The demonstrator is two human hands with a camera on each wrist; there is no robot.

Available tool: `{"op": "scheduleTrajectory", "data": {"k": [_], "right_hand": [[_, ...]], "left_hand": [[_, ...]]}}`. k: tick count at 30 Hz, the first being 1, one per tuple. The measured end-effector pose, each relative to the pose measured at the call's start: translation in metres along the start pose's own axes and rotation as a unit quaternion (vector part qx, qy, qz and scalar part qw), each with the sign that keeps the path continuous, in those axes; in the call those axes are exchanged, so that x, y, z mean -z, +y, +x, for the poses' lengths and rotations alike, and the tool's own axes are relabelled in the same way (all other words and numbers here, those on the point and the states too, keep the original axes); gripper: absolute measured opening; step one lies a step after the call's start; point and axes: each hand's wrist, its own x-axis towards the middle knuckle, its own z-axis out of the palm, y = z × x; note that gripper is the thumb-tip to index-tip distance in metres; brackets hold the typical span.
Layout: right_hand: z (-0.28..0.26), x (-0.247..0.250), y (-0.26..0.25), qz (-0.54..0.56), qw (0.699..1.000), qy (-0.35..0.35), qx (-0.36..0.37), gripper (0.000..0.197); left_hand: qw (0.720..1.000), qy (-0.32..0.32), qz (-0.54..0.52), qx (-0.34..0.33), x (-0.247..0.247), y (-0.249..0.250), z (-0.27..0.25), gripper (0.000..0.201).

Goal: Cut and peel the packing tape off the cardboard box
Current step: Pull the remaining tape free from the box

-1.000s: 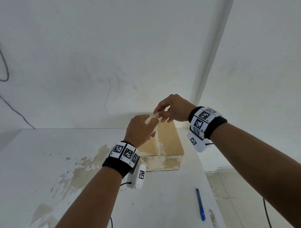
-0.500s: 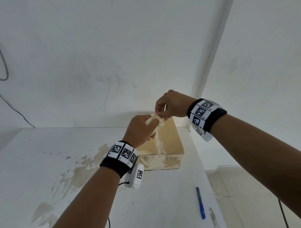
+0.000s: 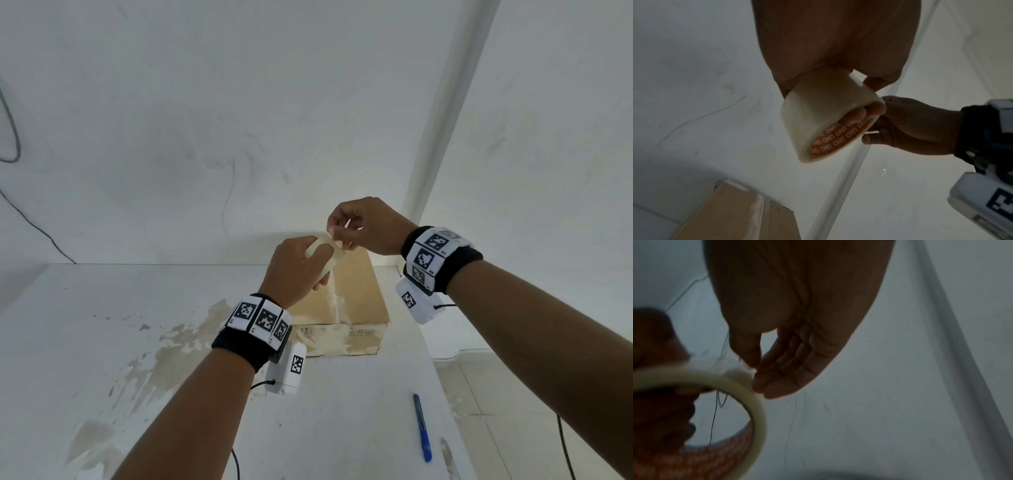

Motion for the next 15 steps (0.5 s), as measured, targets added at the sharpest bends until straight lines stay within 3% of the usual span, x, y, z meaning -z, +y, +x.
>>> {"op": "scheduleTrajectory", "data": {"k": [4, 15], "right_hand": [[-0.004, -0.002, 0.002, 0.049, 0.998, -0.036, -0.023, 0.019], [-0.009, -0.010, -0.001, 0.144, 0.988, 0.016, -0.051, 0.016]], "left_hand": [[1.000, 0.010, 0.000, 0.003, 0.000, -0.003, 0.000, 0.030], [0.999, 0.041, -0.008, 0.002, -0.001, -0.001, -0.001, 0.028]]}}
